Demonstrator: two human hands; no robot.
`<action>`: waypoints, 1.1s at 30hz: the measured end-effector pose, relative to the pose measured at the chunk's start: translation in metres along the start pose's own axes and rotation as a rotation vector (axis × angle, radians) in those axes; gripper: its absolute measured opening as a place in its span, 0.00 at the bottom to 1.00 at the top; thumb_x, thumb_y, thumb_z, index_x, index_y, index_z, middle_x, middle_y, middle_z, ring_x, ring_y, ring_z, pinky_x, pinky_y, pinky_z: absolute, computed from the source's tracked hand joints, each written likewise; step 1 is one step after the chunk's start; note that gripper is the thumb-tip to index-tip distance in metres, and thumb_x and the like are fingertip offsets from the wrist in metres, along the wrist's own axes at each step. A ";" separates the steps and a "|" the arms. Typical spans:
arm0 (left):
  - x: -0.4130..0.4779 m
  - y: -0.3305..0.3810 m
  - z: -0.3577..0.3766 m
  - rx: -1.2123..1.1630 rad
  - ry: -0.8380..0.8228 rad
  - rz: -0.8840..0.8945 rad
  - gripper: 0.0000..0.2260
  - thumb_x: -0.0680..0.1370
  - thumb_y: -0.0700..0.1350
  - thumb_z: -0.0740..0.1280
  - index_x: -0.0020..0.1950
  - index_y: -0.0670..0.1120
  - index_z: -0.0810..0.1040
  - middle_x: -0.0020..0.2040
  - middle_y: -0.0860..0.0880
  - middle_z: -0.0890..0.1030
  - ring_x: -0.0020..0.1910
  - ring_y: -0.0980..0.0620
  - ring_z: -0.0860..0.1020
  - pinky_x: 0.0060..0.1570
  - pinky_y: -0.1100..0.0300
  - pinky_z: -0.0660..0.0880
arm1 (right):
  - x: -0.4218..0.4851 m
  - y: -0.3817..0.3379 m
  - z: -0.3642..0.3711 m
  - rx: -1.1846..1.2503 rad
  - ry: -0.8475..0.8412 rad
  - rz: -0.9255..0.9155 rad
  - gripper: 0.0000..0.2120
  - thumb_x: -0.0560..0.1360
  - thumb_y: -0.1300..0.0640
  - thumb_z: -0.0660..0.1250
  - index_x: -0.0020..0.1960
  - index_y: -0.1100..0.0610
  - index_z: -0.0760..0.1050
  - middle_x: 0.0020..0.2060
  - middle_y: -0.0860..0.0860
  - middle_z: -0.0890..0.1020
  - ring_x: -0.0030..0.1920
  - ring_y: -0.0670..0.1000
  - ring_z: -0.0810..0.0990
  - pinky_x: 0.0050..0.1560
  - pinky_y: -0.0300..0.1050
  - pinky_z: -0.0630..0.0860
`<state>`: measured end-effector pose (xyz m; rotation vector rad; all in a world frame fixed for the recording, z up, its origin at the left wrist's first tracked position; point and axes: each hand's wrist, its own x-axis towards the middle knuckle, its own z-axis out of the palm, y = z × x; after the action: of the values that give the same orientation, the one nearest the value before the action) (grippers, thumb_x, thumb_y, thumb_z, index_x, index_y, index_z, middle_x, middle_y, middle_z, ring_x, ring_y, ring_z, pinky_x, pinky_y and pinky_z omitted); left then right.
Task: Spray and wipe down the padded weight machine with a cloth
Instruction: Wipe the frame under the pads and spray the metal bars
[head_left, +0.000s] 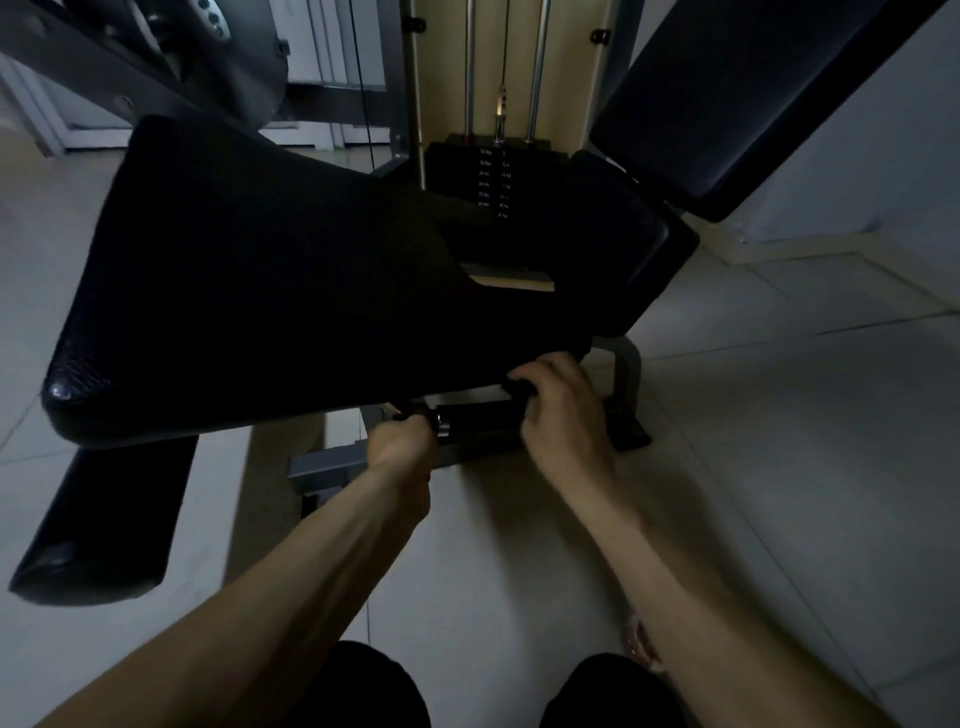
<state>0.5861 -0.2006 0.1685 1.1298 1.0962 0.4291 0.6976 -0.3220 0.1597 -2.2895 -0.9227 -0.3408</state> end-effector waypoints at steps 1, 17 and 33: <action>0.000 0.001 0.001 0.004 0.005 0.001 0.07 0.85 0.43 0.62 0.61 0.42 0.72 0.46 0.45 0.76 0.41 0.51 0.72 0.38 0.59 0.69 | -0.005 -0.021 0.008 0.010 -0.018 -0.088 0.16 0.76 0.66 0.65 0.61 0.55 0.81 0.63 0.53 0.76 0.62 0.57 0.77 0.62 0.52 0.78; -0.001 -0.001 0.012 0.005 0.084 0.022 0.13 0.86 0.41 0.59 0.68 0.36 0.71 0.41 0.45 0.72 0.35 0.52 0.68 0.32 0.61 0.64 | 0.027 0.031 -0.014 -0.094 -0.091 0.048 0.18 0.74 0.70 0.68 0.60 0.55 0.82 0.63 0.53 0.76 0.64 0.58 0.75 0.62 0.54 0.77; 0.016 -0.009 -0.005 0.093 -0.042 0.019 0.12 0.85 0.48 0.63 0.63 0.41 0.74 0.52 0.44 0.78 0.43 0.51 0.73 0.36 0.59 0.67 | -0.040 0.025 0.021 0.810 0.501 0.765 0.21 0.78 0.67 0.71 0.69 0.53 0.77 0.64 0.50 0.78 0.66 0.49 0.78 0.64 0.36 0.75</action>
<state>0.5866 -0.1897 0.1533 1.2267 1.0780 0.3707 0.6864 -0.3435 0.1143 -1.5188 0.1125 -0.1397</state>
